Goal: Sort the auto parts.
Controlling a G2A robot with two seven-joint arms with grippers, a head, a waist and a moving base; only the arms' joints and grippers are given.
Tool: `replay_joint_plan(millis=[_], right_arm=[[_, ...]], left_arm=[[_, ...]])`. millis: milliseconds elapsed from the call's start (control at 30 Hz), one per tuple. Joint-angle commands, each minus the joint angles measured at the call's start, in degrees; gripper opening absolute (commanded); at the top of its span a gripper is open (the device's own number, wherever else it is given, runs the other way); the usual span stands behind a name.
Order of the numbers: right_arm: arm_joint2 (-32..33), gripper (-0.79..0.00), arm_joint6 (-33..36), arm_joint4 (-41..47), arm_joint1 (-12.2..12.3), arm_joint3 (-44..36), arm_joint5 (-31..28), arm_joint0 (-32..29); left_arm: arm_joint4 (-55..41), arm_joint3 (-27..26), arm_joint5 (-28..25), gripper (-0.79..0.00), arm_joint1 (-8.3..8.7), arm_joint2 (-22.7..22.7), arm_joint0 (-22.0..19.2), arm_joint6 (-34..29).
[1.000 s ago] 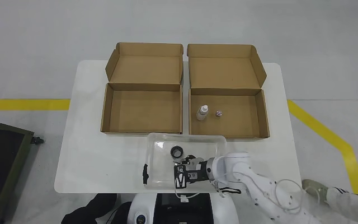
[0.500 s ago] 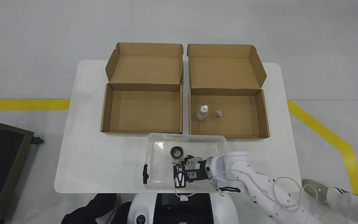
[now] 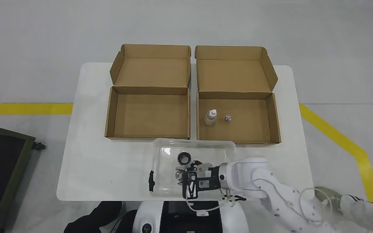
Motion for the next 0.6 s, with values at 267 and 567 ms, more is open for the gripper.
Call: replay_joint_plan(millis=[267, 567], right_arm=[[4.0, -0.785, -5.4, 3.5, 0.3, -4.3, 3.3, -1.1], [8.2, -0.785, -10.7, 7.9, 0.2, -7.8, 6.8, 0.3]], left_arm=[[0.0, 0.0, 0.0, 0.0, 0.0, 0.0, 0.0, 0.0], [0.0, 0.0, 0.0, 0.0, 0.0, 0.0, 0.0, 0.0]])
